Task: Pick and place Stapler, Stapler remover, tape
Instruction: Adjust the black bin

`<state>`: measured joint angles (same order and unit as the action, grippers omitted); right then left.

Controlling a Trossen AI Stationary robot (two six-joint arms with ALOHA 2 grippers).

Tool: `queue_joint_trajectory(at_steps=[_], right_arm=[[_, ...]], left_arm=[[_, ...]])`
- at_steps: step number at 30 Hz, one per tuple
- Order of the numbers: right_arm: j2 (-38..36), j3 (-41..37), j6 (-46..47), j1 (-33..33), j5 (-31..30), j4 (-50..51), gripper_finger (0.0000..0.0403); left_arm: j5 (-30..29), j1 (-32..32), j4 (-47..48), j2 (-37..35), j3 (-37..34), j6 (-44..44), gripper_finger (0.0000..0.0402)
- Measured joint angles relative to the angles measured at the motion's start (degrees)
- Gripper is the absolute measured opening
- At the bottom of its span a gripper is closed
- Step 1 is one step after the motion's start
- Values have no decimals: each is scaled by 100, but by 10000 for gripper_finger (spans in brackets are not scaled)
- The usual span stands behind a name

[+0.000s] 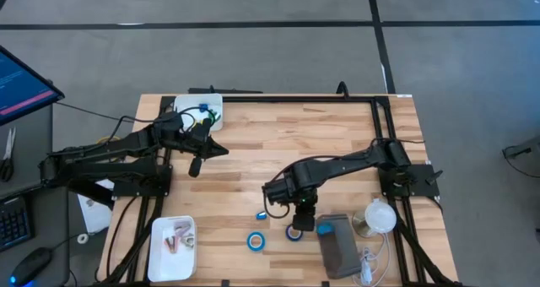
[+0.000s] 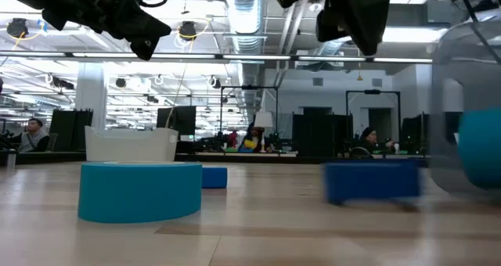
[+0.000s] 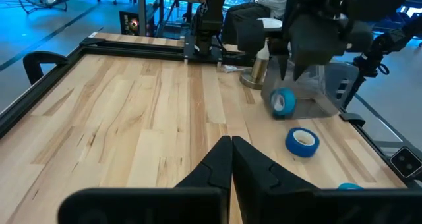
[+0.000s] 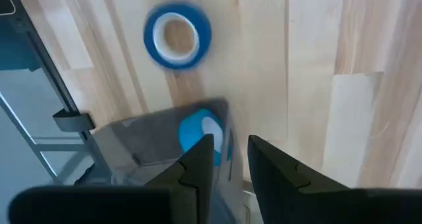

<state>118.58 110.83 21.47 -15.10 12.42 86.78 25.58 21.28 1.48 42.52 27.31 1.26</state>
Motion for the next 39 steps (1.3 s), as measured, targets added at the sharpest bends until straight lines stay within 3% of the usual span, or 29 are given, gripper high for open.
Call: queue_joint_trajectory(at_steps=[16, 24, 39], right_arm=[[-11, 66, 404, -38, 173, 221, 87], [-22, -711, 511, 27, 698, 198, 87], [-17, -1642, 46, 12, 857, -68, 84]], left_arm=[[-279, 7, -41, 2, -606, 0, 3], [-282, 7, -114, 0, -621, -1, 3], [-282, 7, -173, 0, -621, 0, 3]])
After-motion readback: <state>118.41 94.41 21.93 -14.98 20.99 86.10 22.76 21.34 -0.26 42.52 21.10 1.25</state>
